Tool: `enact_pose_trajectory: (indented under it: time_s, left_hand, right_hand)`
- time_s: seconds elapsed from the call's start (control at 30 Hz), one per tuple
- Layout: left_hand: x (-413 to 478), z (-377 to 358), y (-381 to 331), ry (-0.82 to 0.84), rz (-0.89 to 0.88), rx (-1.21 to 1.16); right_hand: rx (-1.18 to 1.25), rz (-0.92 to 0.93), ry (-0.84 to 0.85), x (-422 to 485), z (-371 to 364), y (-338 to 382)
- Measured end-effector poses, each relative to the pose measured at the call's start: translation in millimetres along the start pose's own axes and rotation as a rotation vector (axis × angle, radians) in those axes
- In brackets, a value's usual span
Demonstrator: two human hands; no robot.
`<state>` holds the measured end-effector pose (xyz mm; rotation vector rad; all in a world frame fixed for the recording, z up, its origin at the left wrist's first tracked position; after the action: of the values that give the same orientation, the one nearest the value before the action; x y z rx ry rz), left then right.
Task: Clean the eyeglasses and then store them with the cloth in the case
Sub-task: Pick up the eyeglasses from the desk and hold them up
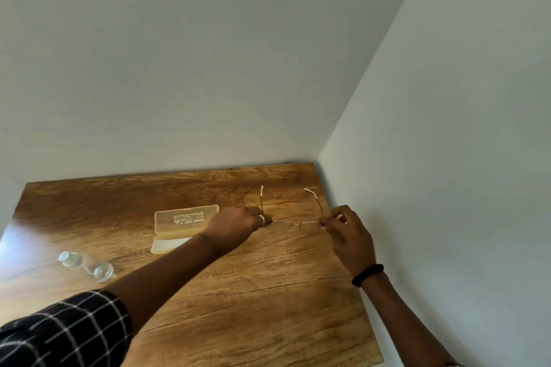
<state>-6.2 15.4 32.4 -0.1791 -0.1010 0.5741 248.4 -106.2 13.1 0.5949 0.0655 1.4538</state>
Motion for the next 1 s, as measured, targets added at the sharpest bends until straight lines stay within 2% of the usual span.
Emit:
enact_pose_trajectory:
  time_s: [0.1, 0.33, 0.5, 0.7, 0.83, 1.0]
  left_hand:
    - [-11.4, 29.5, 18.0, -0.176, -0.023, -0.061]
    - [-51.5, 110.8, 45.3, -0.459, 0.110, -0.258]
    - [-95.4, 164.1, 63.2, -0.571, 0.226, -0.325]
    - [-150.8, 203.2, 72.2, -0.733, 0.269, -0.264]
    - [-177.2, 212.6, 72.0, -0.816, 0.331, -0.227]
    - [-203.2, 221.6, 68.6, -0.934, 0.325, -0.242]
  right_hand:
    - [0.078, 0.068, -0.069, 20.0, 20.1, 22.4]
    - [0.235, 0.301, -0.130, 82.8, 50.2, 93.5]
    - [0.425, 0.415, -0.074, 118.9, 62.6, 153.0]
    - [0.577, 0.508, -0.035, 139.6, 66.8, 224.7]
    - [0.611, 0.531, -0.045, 143.1, 68.0, 257.4]
    - [0.607, 0.562, -0.036, 144.0, 68.6, 284.1]
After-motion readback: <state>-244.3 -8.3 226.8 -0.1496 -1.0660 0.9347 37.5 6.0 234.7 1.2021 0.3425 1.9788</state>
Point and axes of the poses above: each hand's wrist, its own x-axis towards the middle knuckle, its own z-axis out of the back of the hand, y = z × x, the point moved 1 cm from there along x, towards the middle knuckle, and after that the axes turned 4 degrees about z, right-handed, at the moved point
